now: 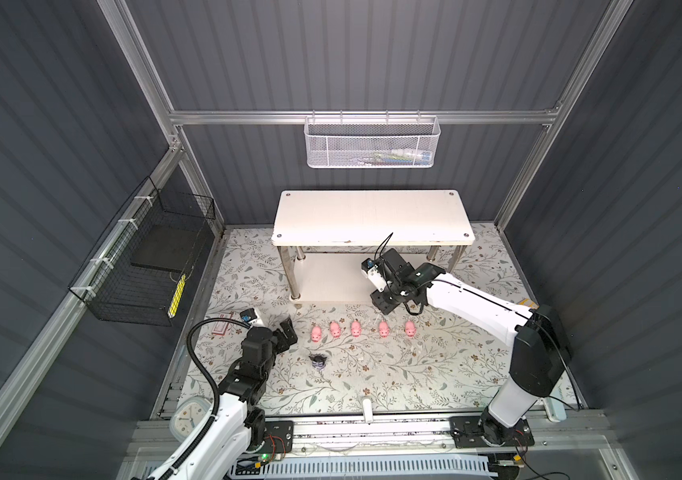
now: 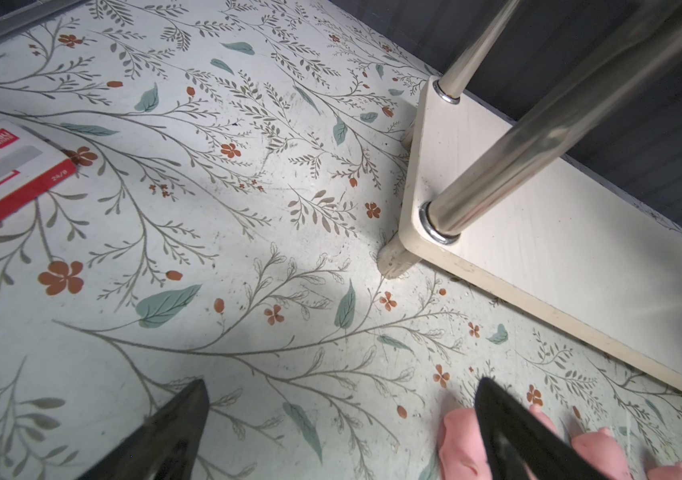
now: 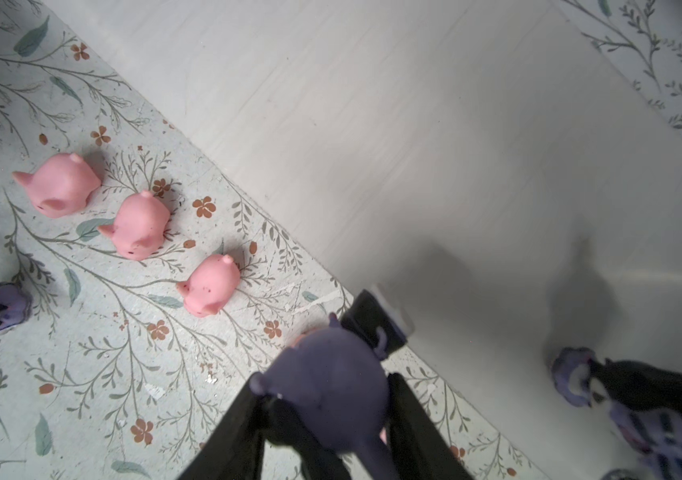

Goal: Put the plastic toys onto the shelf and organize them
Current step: 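Carry the purple figurine with the right gripper onto the lower shelf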

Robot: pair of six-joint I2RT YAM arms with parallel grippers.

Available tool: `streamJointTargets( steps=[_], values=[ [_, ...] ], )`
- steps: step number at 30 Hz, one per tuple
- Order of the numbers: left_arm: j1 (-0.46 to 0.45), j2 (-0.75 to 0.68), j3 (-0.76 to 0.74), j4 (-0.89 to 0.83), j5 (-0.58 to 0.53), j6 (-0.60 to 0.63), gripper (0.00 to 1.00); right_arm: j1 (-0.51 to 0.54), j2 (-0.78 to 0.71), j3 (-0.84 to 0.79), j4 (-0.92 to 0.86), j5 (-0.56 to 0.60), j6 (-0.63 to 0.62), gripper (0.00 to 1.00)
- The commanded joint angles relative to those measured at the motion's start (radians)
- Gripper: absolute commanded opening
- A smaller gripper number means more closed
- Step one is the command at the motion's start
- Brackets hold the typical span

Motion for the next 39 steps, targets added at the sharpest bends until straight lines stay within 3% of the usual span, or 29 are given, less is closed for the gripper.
streamJointTargets(
  steps=[1, 23, 39],
  values=[
    [-0.006, -0.016, -0.015, -0.004, -0.013, -0.01, 1.0, -0.01, 0.021, 0.036, 0.025, -0.02, -0.016, 0.31],
    [-0.006, -0.019, -0.015, -0.007, -0.015, -0.013, 1.0, -0.049, 0.138, 0.07, 0.098, 0.046, -0.041, 0.32],
    [-0.006, -0.02, -0.016, -0.006, -0.017, -0.014, 1.0, -0.09, 0.19, 0.09, 0.136, 0.01, -0.048, 0.33]
  ],
)
